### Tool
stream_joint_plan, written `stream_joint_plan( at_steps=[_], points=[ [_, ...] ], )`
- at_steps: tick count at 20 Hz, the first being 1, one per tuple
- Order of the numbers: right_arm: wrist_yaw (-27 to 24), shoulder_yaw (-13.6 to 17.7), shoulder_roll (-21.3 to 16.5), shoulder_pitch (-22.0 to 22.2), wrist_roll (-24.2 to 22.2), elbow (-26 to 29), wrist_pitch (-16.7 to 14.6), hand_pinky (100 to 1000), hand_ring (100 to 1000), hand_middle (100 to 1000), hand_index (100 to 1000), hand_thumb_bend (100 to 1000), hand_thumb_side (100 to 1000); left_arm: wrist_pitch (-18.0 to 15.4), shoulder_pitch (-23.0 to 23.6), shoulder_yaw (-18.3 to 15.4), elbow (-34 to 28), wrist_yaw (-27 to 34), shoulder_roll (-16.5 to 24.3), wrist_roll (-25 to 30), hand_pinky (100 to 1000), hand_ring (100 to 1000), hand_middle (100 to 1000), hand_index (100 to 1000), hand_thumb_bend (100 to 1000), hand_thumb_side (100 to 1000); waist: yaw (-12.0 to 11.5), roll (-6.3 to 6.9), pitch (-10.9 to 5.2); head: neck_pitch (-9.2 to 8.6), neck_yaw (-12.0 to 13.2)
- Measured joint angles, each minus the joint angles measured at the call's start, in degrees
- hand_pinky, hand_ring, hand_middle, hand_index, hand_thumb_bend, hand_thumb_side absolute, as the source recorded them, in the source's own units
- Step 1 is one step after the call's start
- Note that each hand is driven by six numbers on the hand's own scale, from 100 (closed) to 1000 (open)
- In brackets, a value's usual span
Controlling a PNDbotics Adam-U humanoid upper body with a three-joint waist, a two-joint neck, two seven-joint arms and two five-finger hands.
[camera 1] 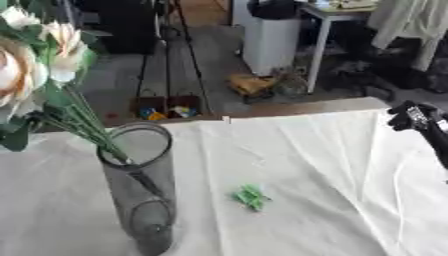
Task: Arrange flowers into the vase.
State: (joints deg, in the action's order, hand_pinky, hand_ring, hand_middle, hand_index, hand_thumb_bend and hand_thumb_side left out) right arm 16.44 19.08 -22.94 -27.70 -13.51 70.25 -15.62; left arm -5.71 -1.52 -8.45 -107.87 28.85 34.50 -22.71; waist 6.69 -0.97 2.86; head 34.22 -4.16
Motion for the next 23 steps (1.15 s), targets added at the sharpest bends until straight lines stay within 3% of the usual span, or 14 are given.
stream_joint_plan(
  at_steps=[2,8,9,10,11,13,15,17,23],
  points=[
    [0.0,0.0,0.0,0.0,0.0,0.0,0.0,661,642,684,511,100,962,0.6,0.0,-0.3,0.2,0.8,-0.2,-1.7,100,100,100,102,100,100,0.0,0.04,-0.02,0.00,0.0],
    [0.0,0.0,0.0,0.2,0.1,0.0,0.1,661,642,683,511,100,962,0.8,0.0,-0.7,0.3,1.3,-0.2,-4.0,100,100,100,100,100,100,-0.1,0.10,-0.10,0.00,0.0],
    [0.0,0.0,0.0,0.3,0.1,0.0,0.1,661,642,683,511,100,962,0.7,0.0,-0.7,0.3,1.3,-0.3,-4.1,115,100,100,129,154,100,-0.1,0.16,-0.13,0.00,0.0],
    [0.0,0.0,0.0,0.3,0.1,0.0,0.1,661,642,683,510,100,962,0.7,0.0,-0.7,0.3,1.4,-0.3,-4.2,261,100,100,182,243,100,-0.2,0.20,-0.18,0.00,0.0],
    [0.0,0.0,0.0,0.3,0.1,0.0,0.1,661,642,683,510,100,962,0.6,0.0,-0.7,0.3,1.4,-0.3,-4.1,416,135,100,299,423,100,-0.2,0.21,-0.24,0.00,0.0],
    [0.0,0.0,0.0,0.5,0.1,0.0,0.2,661,641,683,510,100,962,-0.3,0.0,-0.7,0.0,1.3,-0.3,-3.5,561,356,297,506,816,405,-0.2,0.21,-0.30,-0.01,0.0],
    [0.0,0.0,0.0,0.5,0.2,0.0,0.2,661,641,683,510,100,962,-1.8,0.0,-0.7,-0.5,0.4,-0.3,-2.0,628,479,415,633,1000,519,-0.3,0.25,-0.32,-0.01,0.0],
    [0.0,0.0,0.0,0.5,0.2,0.0,0.2,661,641,683,510,100,962,-3.4,0.1,-0.6,-0.9,-0.9,-0.3,-0.4,674,554,484,710,1000,672,-0.3,0.28,-0.32,-0.01,0.0],
    [0.0,0.3,0.0,0.5,0.2,0.0,0.3,660,640,683,512,100,962,-6.0,0.5,-0.6,-1.1,-2.4,-0.8,2.7,685,564,493,728,1000,844,-0.3,0.40,-0.32,-0.01,0.1]
  ],
)
